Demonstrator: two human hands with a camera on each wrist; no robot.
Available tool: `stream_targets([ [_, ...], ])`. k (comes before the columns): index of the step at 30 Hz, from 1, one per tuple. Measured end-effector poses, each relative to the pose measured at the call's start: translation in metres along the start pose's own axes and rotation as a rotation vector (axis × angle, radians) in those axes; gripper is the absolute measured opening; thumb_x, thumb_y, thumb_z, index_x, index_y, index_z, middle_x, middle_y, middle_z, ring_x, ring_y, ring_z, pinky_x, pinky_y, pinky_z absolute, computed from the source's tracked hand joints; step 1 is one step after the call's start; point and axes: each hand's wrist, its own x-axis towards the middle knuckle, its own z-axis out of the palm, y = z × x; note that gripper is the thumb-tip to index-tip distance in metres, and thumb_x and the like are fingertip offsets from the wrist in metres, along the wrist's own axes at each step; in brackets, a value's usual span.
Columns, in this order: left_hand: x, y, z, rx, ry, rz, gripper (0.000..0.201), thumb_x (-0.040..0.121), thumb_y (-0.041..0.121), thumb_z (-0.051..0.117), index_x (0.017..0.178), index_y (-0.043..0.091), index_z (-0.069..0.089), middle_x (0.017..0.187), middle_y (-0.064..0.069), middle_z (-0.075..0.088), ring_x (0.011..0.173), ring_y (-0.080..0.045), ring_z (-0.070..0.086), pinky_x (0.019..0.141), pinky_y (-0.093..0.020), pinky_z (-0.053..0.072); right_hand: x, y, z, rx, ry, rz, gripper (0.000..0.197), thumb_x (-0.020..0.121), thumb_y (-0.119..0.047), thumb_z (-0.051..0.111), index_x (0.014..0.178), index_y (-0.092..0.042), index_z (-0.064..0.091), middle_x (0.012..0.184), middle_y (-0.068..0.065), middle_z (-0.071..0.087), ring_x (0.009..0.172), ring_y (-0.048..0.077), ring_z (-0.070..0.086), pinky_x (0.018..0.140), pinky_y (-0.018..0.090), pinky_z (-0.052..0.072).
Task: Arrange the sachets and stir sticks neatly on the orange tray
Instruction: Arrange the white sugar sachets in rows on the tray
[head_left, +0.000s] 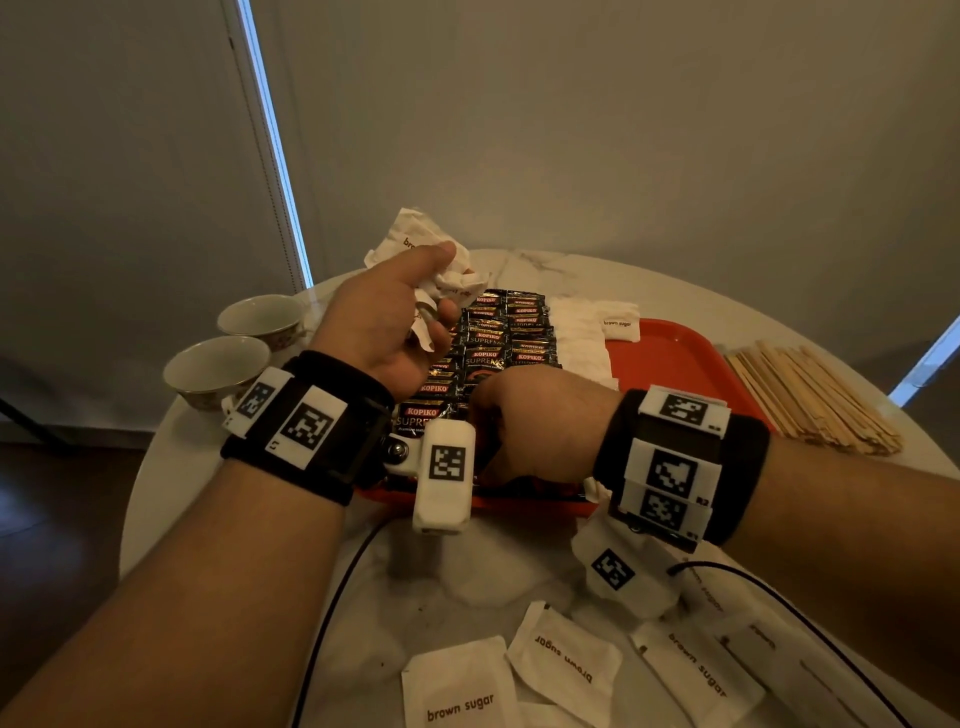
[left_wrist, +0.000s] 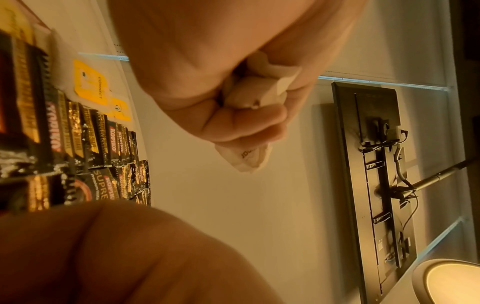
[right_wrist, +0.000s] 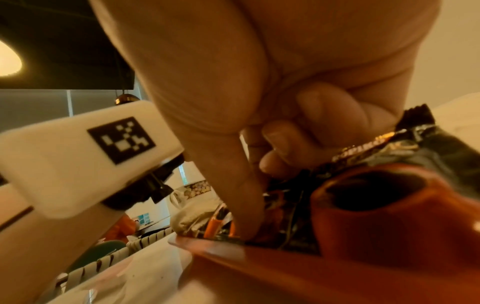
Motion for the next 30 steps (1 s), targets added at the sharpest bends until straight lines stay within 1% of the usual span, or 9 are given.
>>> stream_targets([
  [3,-0.001,-0.002,0.001,0.015,-0.013,-0.027,0.018,0.095,0.024,0.071,0.107,0.012,0.064,0.086,-0.006,0.068,0.05,-0.005,0.051,0.038,-0.013,0.036,-0.003,0.003,0.0,0.047,0.025,-0.022,0.038,0.084,-0.037,0.081,0.117,-0.025,0.066,0.102,-0.005,0.067,0.092,0.015,0.063,0.077,0.031,0.055],
  [7,-0.002,-0.007,0.006,0.076,-0.075,-0.071,0.021,0.098,0.023,0.066,0.111,0.007,0.064,0.079,-0.007,0.067,0.047,-0.006,0.049,0.034,-0.013,0.033,-0.012,0.02,-0.019,0.318,0.137,-0.002,0.021,0.082,-0.037,0.083,0.094,-0.027,0.069,0.086,-0.008,0.067,0.076,0.01,0.062,0.061,0.024,0.047],
  [10,-0.004,-0.013,0.009,0.139,-0.076,-0.076,0.022,0.097,0.024,0.068,0.112,0.008,0.065,0.082,-0.007,0.067,0.048,-0.007,0.05,0.034,-0.015,0.033,-0.009,0.039,-0.032,0.74,0.293,0.044,0.022,0.084,-0.026,0.082,0.101,-0.023,0.068,0.088,-0.001,0.069,0.07,0.014,0.06,0.06,0.028,0.05],
  [12,-0.007,-0.016,0.011,0.176,-0.095,-0.09,0.02,0.097,0.026,0.069,0.108,0.01,0.066,0.078,-0.005,0.07,0.048,-0.007,0.051,0.034,-0.014,0.032,-0.006,0.049,-0.033,1.032,0.303,0.041,0.024,0.086,-0.019,0.08,0.106,-0.018,0.066,0.087,0.002,0.068,0.067,0.013,0.06,0.063,0.032,0.053],
  [15,-0.01,-0.021,0.015,0.21,-0.121,-0.105,0.02,0.097,0.029,0.068,0.104,0.01,0.066,0.07,-0.003,0.069,0.048,-0.007,0.051,0.034,-0.014,0.031,-0.002,0.057,-0.023,1.114,0.334,-0.022,0.019,0.086,-0.018,0.081,0.098,-0.011,0.068,0.081,0.003,0.067,0.069,0.014,0.062,0.068,0.033,0.057],
  [17,-0.01,-0.023,0.017,0.203,-0.081,-0.097,0.021,0.097,0.029,0.069,0.106,0.01,0.067,0.073,-0.004,0.07,0.049,-0.009,0.053,0.034,-0.015,0.033,0.0,0.061,-0.017,1.164,0.393,-0.051,0.017,0.086,-0.018,0.08,0.094,-0.008,0.069,0.083,0.005,0.071,0.074,0.016,0.066,0.07,0.032,0.059],
  [22,-0.004,-0.023,0.016,0.123,0.041,-0.05,0.012,0.099,0.02,0.067,0.106,0.011,0.066,0.075,-0.007,0.068,0.051,-0.013,0.055,0.033,-0.018,0.034,0.002,0.073,-0.016,1.576,0.429,-0.125,0.007,0.092,-0.01,0.071,0.094,-0.007,0.065,0.097,0.017,0.071,0.084,0.025,0.068,0.071,0.037,0.062],
  [26,-0.004,-0.027,0.018,0.203,0.03,-0.02,0.013,0.098,0.018,0.067,0.106,0.008,0.066,0.072,-0.009,0.067,0.051,-0.013,0.056,0.034,-0.019,0.035,0.006,0.075,-0.014,1.63,0.461,-0.131,0.005,0.095,-0.006,0.065,0.1,-0.006,0.068,0.101,0.017,0.071,0.089,0.027,0.069,0.072,0.037,0.061],
  [30,-0.012,-0.03,0.023,0.249,-0.125,0.014,0.023,0.088,0.028,0.078,0.104,0.012,0.072,0.077,-0.005,0.069,0.052,-0.01,0.053,0.035,-0.016,0.035,0.008,0.07,-0.007,1.538,0.495,-0.084,0.013,0.095,-0.01,0.068,0.105,0.0,0.067,0.089,0.012,0.072,0.075,0.022,0.067,0.061,0.028,0.057],
])
